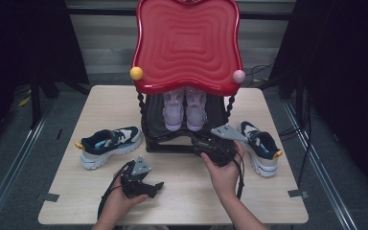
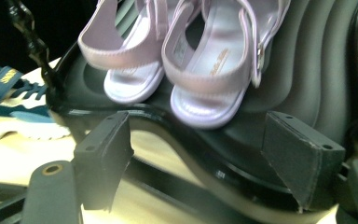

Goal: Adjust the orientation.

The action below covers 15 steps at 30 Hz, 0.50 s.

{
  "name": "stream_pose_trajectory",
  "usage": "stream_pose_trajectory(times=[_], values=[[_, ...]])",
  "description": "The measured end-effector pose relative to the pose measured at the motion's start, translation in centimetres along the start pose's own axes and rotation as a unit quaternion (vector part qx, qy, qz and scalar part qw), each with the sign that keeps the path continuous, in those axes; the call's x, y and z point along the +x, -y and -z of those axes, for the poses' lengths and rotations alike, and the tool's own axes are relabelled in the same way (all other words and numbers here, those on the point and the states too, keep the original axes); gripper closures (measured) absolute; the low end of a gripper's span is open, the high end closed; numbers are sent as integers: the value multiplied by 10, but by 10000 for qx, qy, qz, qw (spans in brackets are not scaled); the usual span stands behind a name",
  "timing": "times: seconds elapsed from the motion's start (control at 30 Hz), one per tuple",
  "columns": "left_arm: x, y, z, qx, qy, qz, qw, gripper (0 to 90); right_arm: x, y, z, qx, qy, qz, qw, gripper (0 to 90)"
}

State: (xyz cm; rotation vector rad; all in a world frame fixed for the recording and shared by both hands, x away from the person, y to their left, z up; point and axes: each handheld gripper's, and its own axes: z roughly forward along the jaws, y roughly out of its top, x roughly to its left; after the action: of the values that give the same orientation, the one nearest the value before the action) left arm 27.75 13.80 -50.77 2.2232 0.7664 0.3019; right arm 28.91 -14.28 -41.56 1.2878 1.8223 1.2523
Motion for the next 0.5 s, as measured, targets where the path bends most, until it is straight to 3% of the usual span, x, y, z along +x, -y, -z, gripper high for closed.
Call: stream_pose_trajectory(times=[0.5], values=[[0, 0, 0, 0, 0, -2, 10000, 158, -14, 29, 9, 364, -498, 183, 9979, 213]])
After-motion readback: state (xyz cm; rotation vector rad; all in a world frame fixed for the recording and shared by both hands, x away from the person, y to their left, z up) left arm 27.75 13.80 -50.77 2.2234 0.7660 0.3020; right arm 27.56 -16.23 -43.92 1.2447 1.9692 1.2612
